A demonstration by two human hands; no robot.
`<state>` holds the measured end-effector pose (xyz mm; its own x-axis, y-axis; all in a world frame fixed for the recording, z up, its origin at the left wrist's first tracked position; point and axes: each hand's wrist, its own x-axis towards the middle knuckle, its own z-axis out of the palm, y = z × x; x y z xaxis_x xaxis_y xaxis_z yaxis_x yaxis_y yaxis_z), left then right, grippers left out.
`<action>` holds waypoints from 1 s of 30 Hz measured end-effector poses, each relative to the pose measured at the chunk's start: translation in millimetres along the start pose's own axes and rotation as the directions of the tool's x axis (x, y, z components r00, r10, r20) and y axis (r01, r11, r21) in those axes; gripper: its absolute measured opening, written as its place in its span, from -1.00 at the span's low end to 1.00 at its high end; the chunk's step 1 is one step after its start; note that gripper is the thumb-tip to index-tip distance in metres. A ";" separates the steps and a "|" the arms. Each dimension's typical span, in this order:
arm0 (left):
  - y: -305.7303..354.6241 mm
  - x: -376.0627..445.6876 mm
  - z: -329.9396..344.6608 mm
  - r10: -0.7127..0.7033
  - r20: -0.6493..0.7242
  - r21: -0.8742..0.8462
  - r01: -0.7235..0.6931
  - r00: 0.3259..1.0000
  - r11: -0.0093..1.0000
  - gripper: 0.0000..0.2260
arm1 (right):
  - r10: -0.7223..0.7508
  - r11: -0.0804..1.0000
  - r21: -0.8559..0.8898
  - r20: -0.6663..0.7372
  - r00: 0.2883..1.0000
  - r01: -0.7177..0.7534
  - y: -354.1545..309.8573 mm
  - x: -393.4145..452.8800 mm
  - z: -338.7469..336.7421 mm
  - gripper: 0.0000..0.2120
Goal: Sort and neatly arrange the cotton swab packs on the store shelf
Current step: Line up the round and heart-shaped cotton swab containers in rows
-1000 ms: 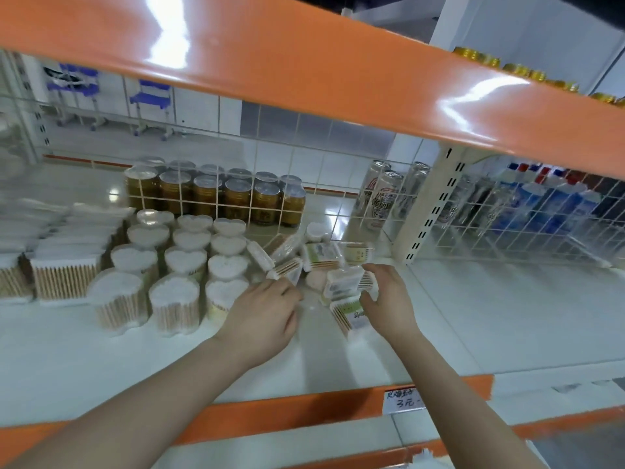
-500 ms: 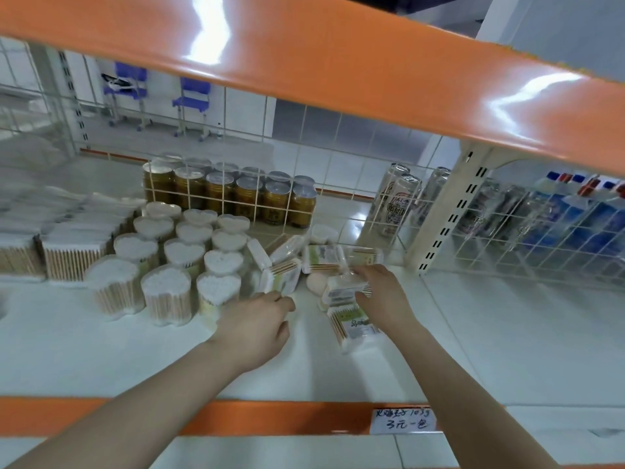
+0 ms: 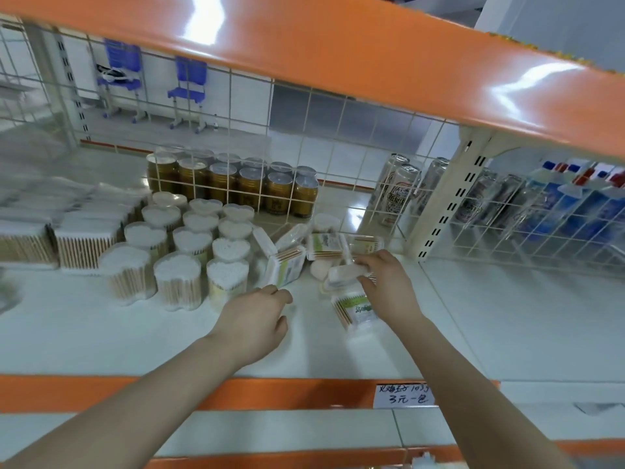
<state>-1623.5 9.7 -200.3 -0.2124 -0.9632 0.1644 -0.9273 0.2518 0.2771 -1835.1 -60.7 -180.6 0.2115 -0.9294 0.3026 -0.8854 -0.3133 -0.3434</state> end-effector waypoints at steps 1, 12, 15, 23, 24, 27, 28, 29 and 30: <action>-0.6 -1.5 -1.3 -0.004 -0.004 -0.004 0.004 1.000 1.000 -0.65 | -0.005 1.000 0.007 -0.012 1.000 0.005 -3.3 -1.9 -0.9 -0.68; -8.7 -12.4 -10.3 -0.028 0.048 0.052 0.026 0.998 0.998 -0.63 | -0.067 0.986 0.146 -0.125 0.990 0.086 -37.8 -26.6 -18.1 -0.73; -7.8 -13.0 -9.3 -0.046 0.043 -0.002 0.046 0.998 0.999 -0.61 | -0.097 0.979 0.165 -0.133 0.986 0.118 -45.9 -32.5 -21.6 -0.73; -0.4 -17.1 -3.2 -0.134 -0.058 -0.294 0.112 0.989 0.949 -0.69 | -0.086 0.963 0.243 -0.143 0.986 0.119 -63.8 -43.9 -17.7 -0.73; 0.1 -17.7 -2.4 -0.146 -0.082 -0.354 0.108 0.986 0.929 -0.71 | -0.076 0.960 0.259 -0.141 0.987 0.110 -65.3 -44.9 -15.8 -0.72; 3.3 -19.4 -2.3 -0.173 -0.150 -0.553 0.063 0.973 0.831 -0.79 | -0.026 0.948 0.312 -0.122 0.992 0.063 -69.6 -47.6 -10.3 -0.70; 4.6 -19.7 -3.7 -0.191 -0.169 -0.608 0.050 0.967 0.793 -0.82 | -0.017 0.946 0.319 -0.113 0.993 0.052 -70.7 -48.2 -8.0 -0.68; 5.1 -19.5 -5.0 -0.217 -0.182 -0.652 0.048 0.959 0.757 -0.84 | -0.010 0.947 0.318 -0.102 0.995 0.042 -71.8 -48.9 -6.0 -0.64; 5.2 -18.9 -6.3 -0.243 -0.196 -0.685 0.045 0.950 0.727 -0.85 | -0.002 0.949 0.315 -0.088 0.996 0.030 -73.0 -49.3 -4.4 -0.59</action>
<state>-1622.4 29.8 -196.0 0.0842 -0.9580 0.2743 -0.4730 0.2038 0.8571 -1782.7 8.8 -166.5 0.1759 -0.9079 0.3804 -0.7035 -0.3863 -0.5965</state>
